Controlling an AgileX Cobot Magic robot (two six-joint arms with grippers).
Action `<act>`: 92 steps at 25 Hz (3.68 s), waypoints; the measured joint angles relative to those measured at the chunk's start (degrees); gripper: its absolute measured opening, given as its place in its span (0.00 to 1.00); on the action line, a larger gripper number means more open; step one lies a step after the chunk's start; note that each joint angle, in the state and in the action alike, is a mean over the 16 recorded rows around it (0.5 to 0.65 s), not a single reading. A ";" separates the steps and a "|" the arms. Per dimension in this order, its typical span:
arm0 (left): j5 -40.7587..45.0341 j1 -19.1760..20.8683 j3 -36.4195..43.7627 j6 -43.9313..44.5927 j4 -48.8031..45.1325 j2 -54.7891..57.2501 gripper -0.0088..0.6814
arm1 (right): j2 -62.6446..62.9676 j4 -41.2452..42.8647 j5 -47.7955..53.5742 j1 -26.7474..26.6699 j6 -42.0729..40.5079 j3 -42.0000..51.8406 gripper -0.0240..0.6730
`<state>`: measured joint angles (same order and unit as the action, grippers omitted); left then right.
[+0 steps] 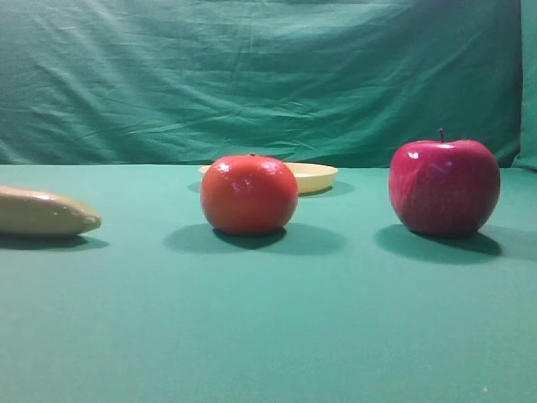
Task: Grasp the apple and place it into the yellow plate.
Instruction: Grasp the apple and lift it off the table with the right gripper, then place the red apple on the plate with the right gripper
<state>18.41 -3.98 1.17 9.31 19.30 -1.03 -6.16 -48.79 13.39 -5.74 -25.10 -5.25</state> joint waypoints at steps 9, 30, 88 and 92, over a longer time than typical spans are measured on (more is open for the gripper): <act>0.00 0.00 0.00 0.00 0.00 0.00 0.24 | -22.27 6.96 13.40 0.00 -16.55 -14.08 0.03; 0.00 0.00 0.00 0.00 0.00 0.00 0.24 | -63.10 47.60 24.74 -13.71 6.88 -38.95 0.04; 0.00 0.00 0.00 0.00 0.00 0.00 0.24 | -96.80 54.54 27.09 -19.54 27.14 -73.81 0.76; 0.00 0.00 0.00 0.00 0.00 0.00 0.24 | -100.58 55.37 27.98 -19.54 25.56 -83.16 0.76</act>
<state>18.41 -3.98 1.17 9.31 19.30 -1.03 -106.74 6.58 41.38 -25.28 0.46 -88.41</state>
